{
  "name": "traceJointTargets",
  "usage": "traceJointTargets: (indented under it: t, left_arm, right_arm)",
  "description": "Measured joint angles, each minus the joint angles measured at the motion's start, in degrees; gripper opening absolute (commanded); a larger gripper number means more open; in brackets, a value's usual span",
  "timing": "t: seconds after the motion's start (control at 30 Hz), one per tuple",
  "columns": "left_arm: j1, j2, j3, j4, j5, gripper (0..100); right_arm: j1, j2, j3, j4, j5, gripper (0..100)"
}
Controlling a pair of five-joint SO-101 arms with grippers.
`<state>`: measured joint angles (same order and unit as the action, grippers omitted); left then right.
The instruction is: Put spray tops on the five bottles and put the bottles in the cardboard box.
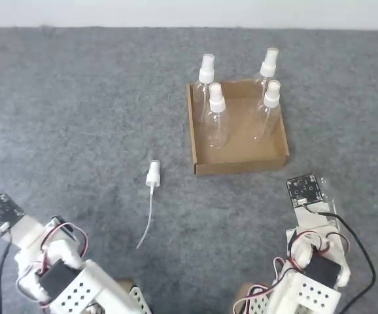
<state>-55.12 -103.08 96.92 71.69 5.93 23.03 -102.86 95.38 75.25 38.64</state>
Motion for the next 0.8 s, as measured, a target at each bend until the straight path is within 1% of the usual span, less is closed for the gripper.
traceJointTargets:
  t: [0.03, 0.2, 0.3, 0.8]
  left_arm:
    - [0.1, 0.0, 0.0, 0.0, 0.0, 17]
    - [5.7, 0.0, 0.0, 0.0, 0.0, 17]
    - [7.8, 0.0, 0.0, 0.0, 0.0, 17]
    - [8.5, 0.0, 0.0, 0.3, 0.0, 17]
  right_arm:
    - [0.0, 0.0, 0.0, 0.0, 0.0, 1.2]
    - [0.0, 0.0, 0.0, 0.0, 0.0, 1.2]
    - [0.0, 0.0, 0.0, 0.0, 0.0, 1.2]
    - [0.0, 0.0, 0.0, 0.0, 0.0, 1.2]
